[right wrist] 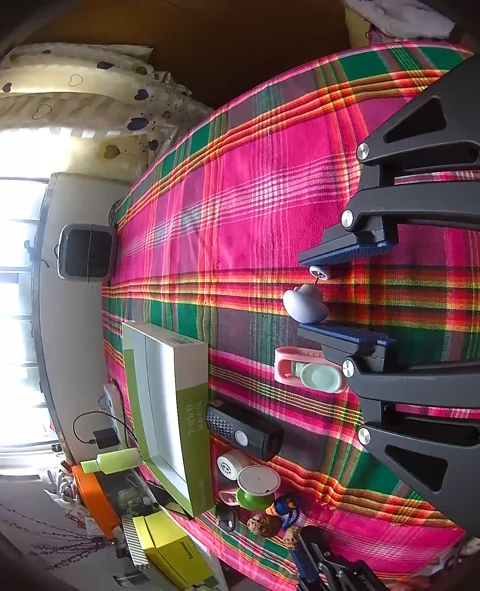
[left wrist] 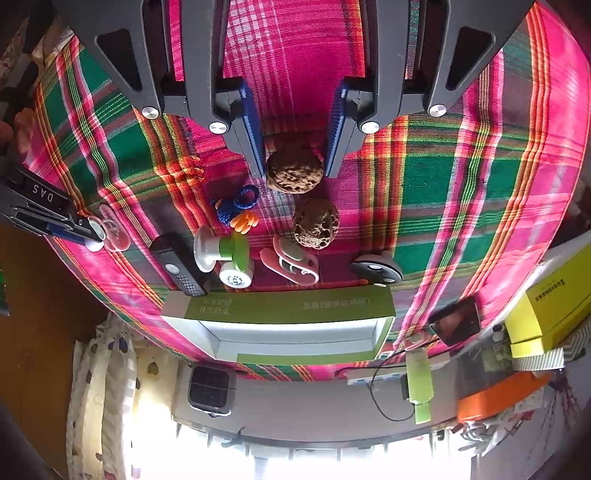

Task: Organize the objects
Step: 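Grasp a walnut with the left tool while the right tool holds the mushroom toy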

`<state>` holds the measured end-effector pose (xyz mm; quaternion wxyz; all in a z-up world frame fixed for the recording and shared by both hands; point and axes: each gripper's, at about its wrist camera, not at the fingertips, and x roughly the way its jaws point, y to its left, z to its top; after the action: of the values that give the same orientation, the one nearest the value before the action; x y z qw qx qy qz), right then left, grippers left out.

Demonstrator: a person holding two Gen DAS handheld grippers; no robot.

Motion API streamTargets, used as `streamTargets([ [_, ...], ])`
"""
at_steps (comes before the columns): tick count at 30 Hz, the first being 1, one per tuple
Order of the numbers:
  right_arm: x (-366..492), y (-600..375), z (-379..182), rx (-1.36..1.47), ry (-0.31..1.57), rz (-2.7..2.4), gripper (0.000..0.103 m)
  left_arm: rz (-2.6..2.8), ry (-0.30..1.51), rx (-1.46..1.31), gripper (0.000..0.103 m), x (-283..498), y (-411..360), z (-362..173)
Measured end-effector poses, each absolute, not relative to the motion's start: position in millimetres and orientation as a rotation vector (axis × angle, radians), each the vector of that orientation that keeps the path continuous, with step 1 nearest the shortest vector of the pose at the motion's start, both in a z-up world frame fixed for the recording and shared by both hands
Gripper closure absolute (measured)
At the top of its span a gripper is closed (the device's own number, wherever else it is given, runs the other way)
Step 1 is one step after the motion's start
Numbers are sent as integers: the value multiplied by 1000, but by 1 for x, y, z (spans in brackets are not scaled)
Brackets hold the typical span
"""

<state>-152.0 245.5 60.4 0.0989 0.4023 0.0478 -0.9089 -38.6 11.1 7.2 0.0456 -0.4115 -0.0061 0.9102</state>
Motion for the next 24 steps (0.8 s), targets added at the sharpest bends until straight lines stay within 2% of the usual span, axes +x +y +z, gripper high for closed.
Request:
streamTargets([
  [24,-148,218,87,1096,132,-2644,70,2775,-44,-1192,74,-48,8,25],
])
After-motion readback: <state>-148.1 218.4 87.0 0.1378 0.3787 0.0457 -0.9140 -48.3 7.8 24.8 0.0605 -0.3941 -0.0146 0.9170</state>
